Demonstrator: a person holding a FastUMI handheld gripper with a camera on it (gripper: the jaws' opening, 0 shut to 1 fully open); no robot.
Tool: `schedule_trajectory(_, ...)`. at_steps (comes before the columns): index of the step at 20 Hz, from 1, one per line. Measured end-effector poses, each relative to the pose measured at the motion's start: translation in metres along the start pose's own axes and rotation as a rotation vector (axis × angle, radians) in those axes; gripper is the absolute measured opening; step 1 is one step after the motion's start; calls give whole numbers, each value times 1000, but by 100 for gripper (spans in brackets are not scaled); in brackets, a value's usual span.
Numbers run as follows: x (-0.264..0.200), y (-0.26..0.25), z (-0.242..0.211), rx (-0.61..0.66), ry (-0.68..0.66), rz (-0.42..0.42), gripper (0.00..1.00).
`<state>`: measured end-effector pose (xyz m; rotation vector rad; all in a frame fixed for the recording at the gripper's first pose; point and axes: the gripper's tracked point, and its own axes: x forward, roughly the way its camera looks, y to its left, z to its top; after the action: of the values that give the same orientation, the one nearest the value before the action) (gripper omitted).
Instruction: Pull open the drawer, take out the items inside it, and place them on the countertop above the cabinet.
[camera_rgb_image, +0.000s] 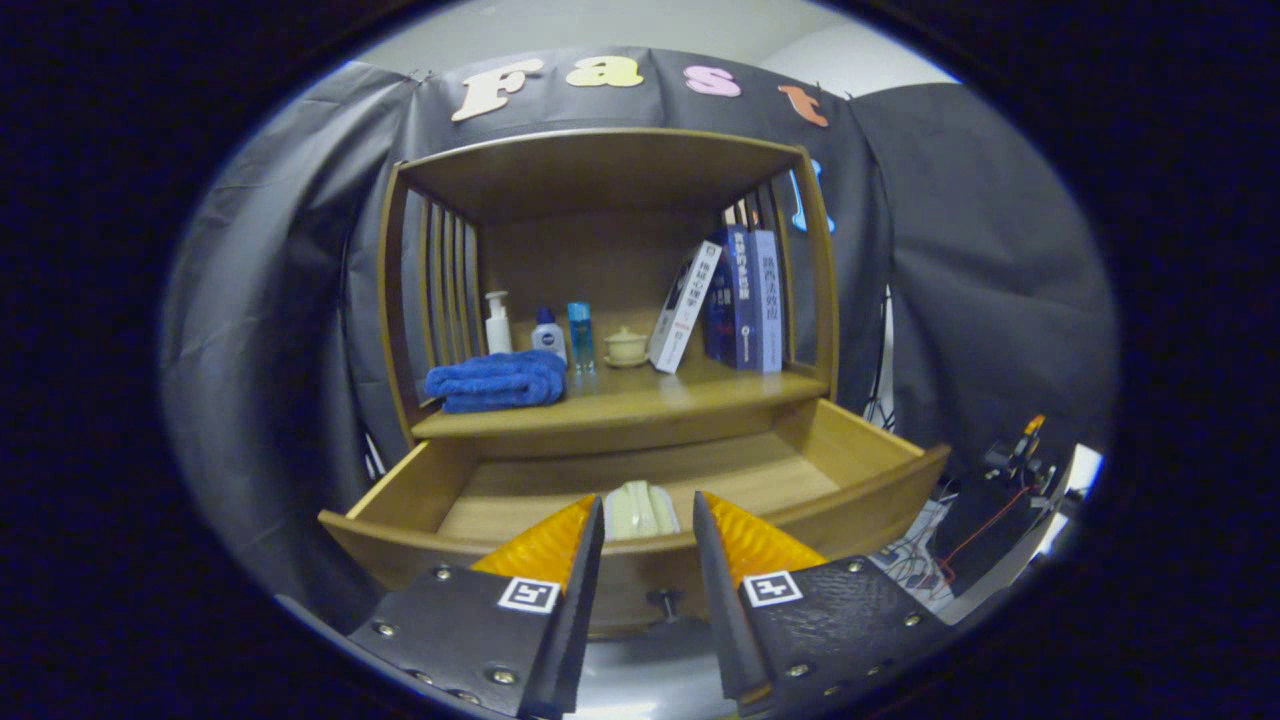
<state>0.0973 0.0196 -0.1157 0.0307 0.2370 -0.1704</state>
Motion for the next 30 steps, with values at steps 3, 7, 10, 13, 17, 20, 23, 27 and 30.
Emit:
schedule_trajectory(3, 20, -3, 25, -15, 10, -103, 52)
schedule_trajectory(7, 62, -2, 27, 62, 99, -169, 52)
schedule_trajectory(10, 92, -8, 8, 56, 236, -235, 53)
schedule_trajectory(13, 123, -7, -8, 30, 373, -273, 53)
schedule_trajectory(17, 143, 8, -46, 6, 562, -243, 53)
schedule_trajectory(20, 156, 20, -70, 27, 617, -192, 53)
schedule_trajectory(23, 153, 17, -92, 11, 678, -197, 53)
schedule_trajectory(27, 159, 16, -102, 0, 720, -178, 53)
schedule_trajectory(30, 163, 20, -114, -1, 766, -138, 42)
